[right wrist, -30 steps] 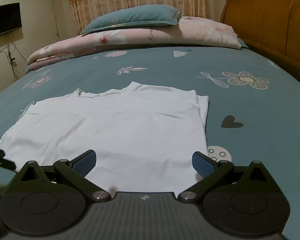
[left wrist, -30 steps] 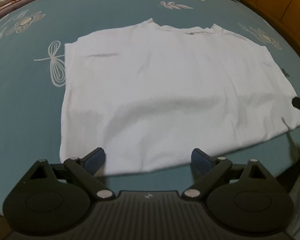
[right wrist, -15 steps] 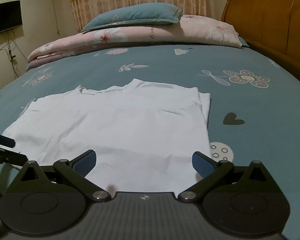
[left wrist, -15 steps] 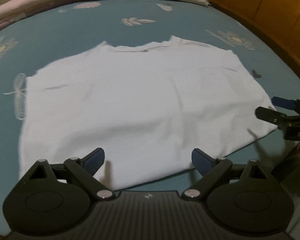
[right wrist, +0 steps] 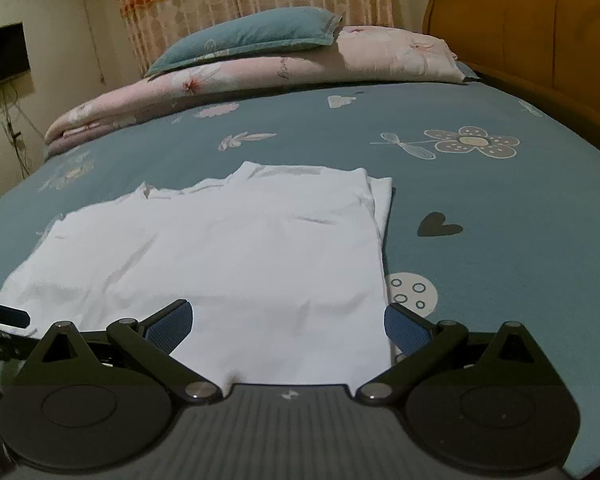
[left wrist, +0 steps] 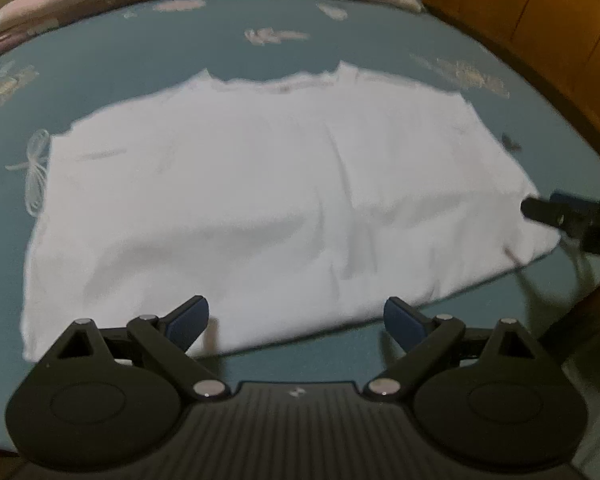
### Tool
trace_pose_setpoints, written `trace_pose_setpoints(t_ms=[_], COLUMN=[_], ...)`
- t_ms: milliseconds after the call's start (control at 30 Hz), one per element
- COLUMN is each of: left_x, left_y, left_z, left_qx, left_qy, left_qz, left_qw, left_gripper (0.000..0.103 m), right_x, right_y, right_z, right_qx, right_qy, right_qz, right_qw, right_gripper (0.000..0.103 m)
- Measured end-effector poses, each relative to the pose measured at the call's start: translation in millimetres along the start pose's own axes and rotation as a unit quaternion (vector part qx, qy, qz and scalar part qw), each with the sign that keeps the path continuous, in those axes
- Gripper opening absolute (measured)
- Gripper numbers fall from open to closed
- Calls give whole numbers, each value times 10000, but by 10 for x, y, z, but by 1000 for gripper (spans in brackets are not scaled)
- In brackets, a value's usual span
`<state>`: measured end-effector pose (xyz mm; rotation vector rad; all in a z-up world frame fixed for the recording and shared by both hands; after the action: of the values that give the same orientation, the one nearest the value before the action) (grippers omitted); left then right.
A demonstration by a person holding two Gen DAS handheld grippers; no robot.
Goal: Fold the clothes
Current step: 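Move the left gripper down to the folded white shirt's edge, then close the left gripper on the shirt edge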
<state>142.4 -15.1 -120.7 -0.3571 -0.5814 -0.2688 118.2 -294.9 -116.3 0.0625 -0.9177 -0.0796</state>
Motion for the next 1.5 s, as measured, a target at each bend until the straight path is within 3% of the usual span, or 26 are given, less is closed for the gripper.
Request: trace_pose_setpoints(t_ms=[133,333,533,700,867,1000,1200,1333,1500], left_x=[253,539,646,716,691,658,750,891,928], left_y=[119,458,1159,1869,2274,2408,2523,2546,2526], left_z=[209,353,573,522,143,-71,-213,-341,-371], left_qx=[-171,-255,-567,-960,-1615,-1786,-2436,-2727,-2874], left_qy=[-286,-515,-879,-1032,-1040,-993,-1009,-974,-961], left_qz=[349,528,937,1819,2685,2903,3036,2989,2741], left_qw=[9988,9969,9901,9732,9439,9349,9156,9093,9127], left_gripper=[94,95,95,95,94,95,97,99,101], right_x=[49,-36,-28,11,111,220,314,316,236], right_y=[91,266,444,571,894,1243,1762,2030,2199], right_z=[-2,13,76,90,47,55,114,166,230], right_qx=[54,-243,-259,44,317,569,769,898,1108], right_qy=[-80,-347,-788,-666,-502,-531,-748,-838,-750], right_qz=[143,787,1154,931,694,710,1214,1478,1541], right_qw=[9999,9960,9899,9934,9958,9944,9868,9814,9790], right_gripper=[103,103,103,103,103,103,103,103,103])
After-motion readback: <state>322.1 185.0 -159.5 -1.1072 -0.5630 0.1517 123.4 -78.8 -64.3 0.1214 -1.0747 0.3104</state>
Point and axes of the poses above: each gripper's, at about its wrist camera, not at the fingertips, and z roughly against the way its jaws point, y to its left, x to its top, the point moved 6 cm from there along -z, roughly the way its jaws point, and after that the axes turned 10 degrees about -x, right-handed, at the moved point
